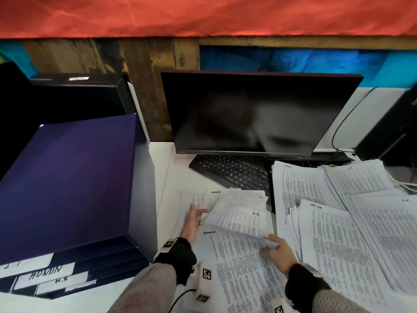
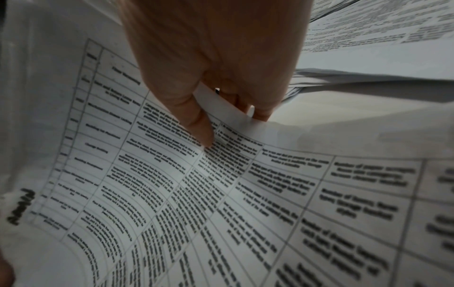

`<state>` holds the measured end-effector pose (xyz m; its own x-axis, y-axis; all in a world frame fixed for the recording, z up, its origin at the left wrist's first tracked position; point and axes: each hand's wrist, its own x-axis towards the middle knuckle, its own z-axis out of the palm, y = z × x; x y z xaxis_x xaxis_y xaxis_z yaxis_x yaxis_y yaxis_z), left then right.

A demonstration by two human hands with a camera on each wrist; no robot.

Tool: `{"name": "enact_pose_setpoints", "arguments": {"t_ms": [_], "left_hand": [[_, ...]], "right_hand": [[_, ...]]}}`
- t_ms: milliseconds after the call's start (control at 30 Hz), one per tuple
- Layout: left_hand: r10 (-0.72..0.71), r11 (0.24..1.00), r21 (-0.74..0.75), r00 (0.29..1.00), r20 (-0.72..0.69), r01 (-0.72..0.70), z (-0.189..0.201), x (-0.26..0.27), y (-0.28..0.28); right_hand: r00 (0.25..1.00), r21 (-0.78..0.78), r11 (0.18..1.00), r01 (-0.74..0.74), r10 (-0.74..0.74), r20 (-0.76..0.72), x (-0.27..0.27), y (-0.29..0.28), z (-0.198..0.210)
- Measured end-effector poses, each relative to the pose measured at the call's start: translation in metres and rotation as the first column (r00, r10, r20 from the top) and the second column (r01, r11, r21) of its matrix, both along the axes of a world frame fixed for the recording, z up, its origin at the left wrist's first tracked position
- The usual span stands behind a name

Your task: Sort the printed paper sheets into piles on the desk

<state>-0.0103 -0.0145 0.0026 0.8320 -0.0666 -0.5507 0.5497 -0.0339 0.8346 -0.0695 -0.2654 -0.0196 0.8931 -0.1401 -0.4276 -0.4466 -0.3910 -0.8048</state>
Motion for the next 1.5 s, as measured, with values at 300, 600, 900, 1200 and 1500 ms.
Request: {"name": "enact_pose_setpoints", "arguments": {"t_ms": [300, 600, 900, 1200, 1500], "left_hand": [[-0.102, 0.953, 0.274, 0.989, -0.111, 0.129, -0.010, 0.014, -0.005], [-0.320, 0.771, 0.626, 0.921, 0.222, 0.117, -0.021, 0.003, -0.011], [-0.616, 0.636, 0.736, 0.728, 0.302, 0.233, -0.007, -0.005, -0.008], [0.007, 0.794, 0.407, 0.678, 0.735, -0.451, 0.086, 0.008, 0.010], [0.248, 0.771, 0.071, 0.400, 0.882, -0.633, 0.157, 0.021, 0.023]], "right_hand": [[1.000, -0.032, 0.999, -0.009, 0.010, 0.025, 0.002, -0.001, -0.005], [1.000, -0.031, 1.000, -0.004, 0.005, 0.029, 0.000, 0.000, -0.006], [0.999, 0.038, 0.999, 0.016, -0.018, 0.050, -0.001, 0.005, 0.006], [0.997, 0.087, 0.995, 0.053, -0.057, 0.046, 0.003, -0.003, 0.009], [0.963, 0.421, 0.873, 0.245, -0.269, -0.001, 0.008, -0.016, 0.030]]}}
